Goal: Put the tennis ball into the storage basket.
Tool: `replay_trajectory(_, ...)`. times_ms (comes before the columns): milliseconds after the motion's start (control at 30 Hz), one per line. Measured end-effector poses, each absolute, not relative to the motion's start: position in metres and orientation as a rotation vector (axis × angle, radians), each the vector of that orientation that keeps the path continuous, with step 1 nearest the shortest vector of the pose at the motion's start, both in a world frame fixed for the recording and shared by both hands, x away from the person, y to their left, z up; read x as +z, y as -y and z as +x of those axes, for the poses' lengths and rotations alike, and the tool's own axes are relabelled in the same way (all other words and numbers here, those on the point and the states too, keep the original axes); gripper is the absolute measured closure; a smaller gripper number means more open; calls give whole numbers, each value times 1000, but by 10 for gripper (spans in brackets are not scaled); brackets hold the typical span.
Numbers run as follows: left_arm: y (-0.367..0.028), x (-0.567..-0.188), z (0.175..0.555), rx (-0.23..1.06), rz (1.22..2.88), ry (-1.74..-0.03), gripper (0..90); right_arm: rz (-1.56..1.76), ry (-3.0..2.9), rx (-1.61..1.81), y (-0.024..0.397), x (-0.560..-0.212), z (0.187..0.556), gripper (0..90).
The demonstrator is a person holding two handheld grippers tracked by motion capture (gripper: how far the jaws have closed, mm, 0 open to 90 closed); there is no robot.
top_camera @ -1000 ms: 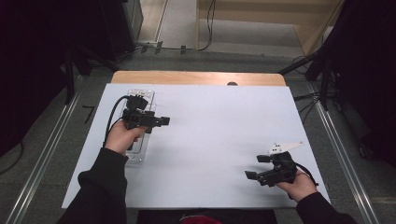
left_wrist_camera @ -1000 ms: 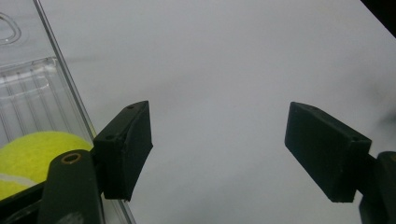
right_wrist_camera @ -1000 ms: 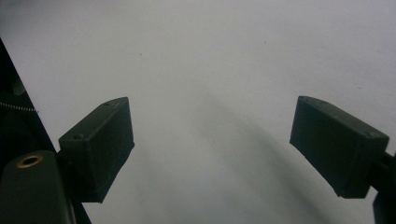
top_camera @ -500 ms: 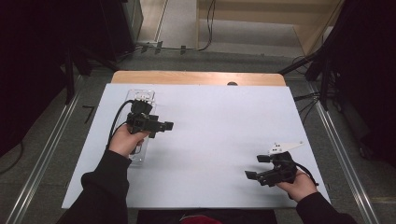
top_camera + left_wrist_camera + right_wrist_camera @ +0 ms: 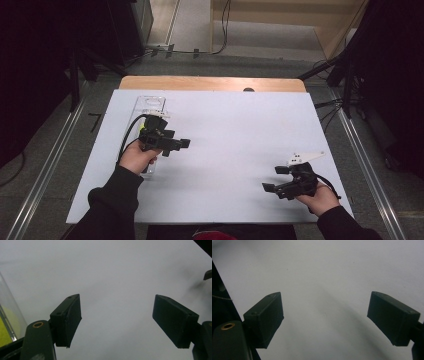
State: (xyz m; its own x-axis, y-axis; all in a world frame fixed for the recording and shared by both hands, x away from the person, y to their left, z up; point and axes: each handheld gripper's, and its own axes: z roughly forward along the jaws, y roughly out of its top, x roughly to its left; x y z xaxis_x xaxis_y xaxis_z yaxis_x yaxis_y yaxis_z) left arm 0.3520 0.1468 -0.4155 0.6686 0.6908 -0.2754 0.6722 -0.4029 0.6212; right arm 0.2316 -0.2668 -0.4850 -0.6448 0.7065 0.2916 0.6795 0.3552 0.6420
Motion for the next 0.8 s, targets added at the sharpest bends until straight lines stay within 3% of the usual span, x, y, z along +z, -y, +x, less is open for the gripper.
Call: replay_trajectory(800, -159, -434, 322, 15, 2174, -939, 241, 1317, -2555, 1181, 267, -485, 232, 115)
